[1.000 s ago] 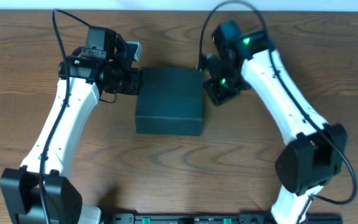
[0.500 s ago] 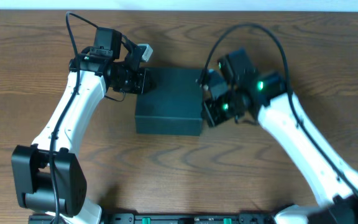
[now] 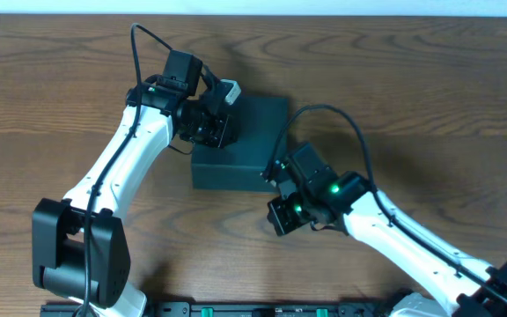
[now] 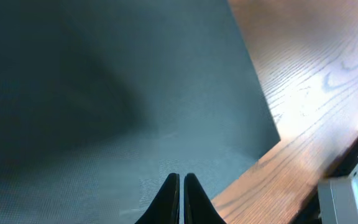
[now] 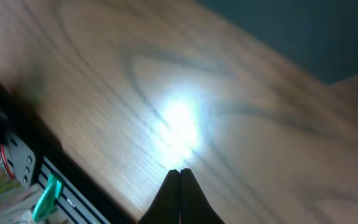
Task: Pack container
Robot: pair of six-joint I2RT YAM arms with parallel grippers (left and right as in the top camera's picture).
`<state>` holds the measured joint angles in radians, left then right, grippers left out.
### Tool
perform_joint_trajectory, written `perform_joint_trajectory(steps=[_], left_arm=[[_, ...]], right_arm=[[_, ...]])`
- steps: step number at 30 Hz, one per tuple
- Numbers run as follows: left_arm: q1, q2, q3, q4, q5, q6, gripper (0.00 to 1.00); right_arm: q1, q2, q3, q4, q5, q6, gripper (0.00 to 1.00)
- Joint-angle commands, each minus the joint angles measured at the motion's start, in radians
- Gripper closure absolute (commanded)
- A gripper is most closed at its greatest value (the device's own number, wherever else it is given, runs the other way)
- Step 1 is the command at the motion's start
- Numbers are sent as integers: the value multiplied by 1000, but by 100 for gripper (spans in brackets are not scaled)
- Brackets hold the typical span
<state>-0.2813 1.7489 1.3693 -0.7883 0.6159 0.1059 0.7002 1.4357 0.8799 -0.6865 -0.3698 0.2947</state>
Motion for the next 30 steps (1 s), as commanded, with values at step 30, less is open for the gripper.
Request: perform_joint_trajectory(steps=[30], left_arm=[[1, 155, -52, 52, 15, 17, 94]], right_arm=[[339, 238, -11, 340, 925, 585, 98]])
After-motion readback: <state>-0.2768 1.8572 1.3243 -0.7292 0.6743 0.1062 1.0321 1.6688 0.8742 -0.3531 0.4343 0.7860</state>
